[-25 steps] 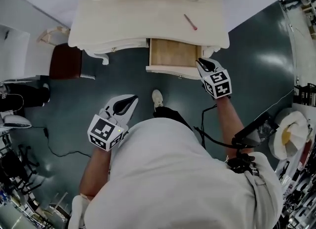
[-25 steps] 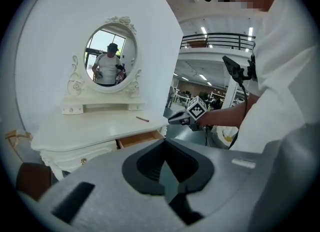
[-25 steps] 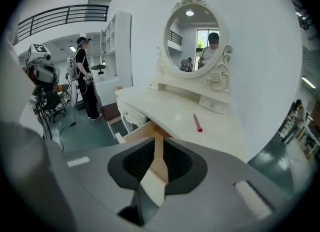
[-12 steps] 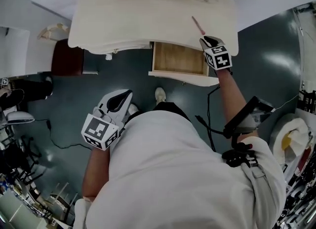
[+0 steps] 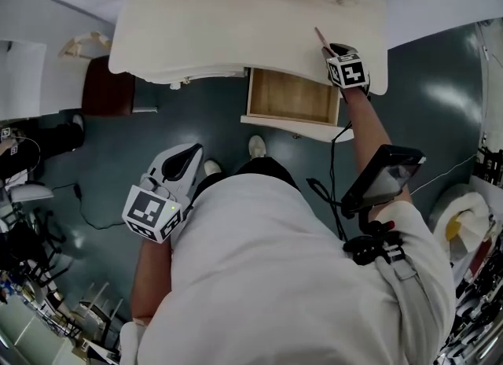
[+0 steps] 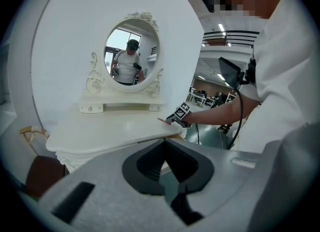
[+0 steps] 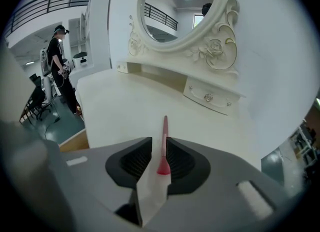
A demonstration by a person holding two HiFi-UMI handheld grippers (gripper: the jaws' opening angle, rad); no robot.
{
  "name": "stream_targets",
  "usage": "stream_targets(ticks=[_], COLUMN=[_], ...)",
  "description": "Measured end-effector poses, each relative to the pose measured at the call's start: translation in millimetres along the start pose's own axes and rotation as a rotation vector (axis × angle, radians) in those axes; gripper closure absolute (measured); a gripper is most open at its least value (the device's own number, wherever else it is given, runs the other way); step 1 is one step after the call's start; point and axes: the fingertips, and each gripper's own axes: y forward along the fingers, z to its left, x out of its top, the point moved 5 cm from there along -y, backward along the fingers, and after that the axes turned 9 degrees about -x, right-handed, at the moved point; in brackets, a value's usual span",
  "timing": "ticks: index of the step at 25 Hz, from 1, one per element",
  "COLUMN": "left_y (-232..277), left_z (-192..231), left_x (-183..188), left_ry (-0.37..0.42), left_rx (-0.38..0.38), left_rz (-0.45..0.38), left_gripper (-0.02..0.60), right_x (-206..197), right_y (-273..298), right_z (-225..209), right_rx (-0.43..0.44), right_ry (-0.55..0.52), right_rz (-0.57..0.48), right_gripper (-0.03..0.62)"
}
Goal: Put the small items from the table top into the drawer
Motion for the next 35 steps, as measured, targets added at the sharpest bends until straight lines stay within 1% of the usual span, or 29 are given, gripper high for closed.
stream_targets(ticks=[3, 7, 10, 12, 23, 32, 35], left_y=[3, -7, -10, -10, -5, -4, -18], left_z=[8, 7, 9, 11, 19, 19, 17], left_x=[1, 6, 8, 10, 18, 11, 9], left_ry=[-0.006, -0.01, -0.012, -0.013, 0.002, 0.026, 0.04], left_rx=[0.007, 0.024, 0.029, 0.028, -0.003, -0.04, -0.053], left_rz=[0.009, 0.009, 0.01, 0.009, 0.008, 0.002, -0.003], left_gripper=[0.58, 0.579, 0.58, 0.579, 0.579, 0.58, 0.58], right_x=[2, 8, 9, 9, 10, 7, 10], right_y=[18, 16, 15, 14, 8, -15, -32], right_z=[-8, -14, -14, -13, -15, -2, 18], right_rx=[-0.007, -0.009, 0.007, 0.016, 0.011, 0.009, 0.016], right_ry=[0.02, 0.056, 0.09, 0.106, 0.139, 0.166, 0.17], right_rz=[0.022, 0.042, 0.047, 0.043, 0.038, 0.007, -0.002], right_gripper=[0.505, 0.511, 0.529, 0.546, 0.549, 0.549, 0.549])
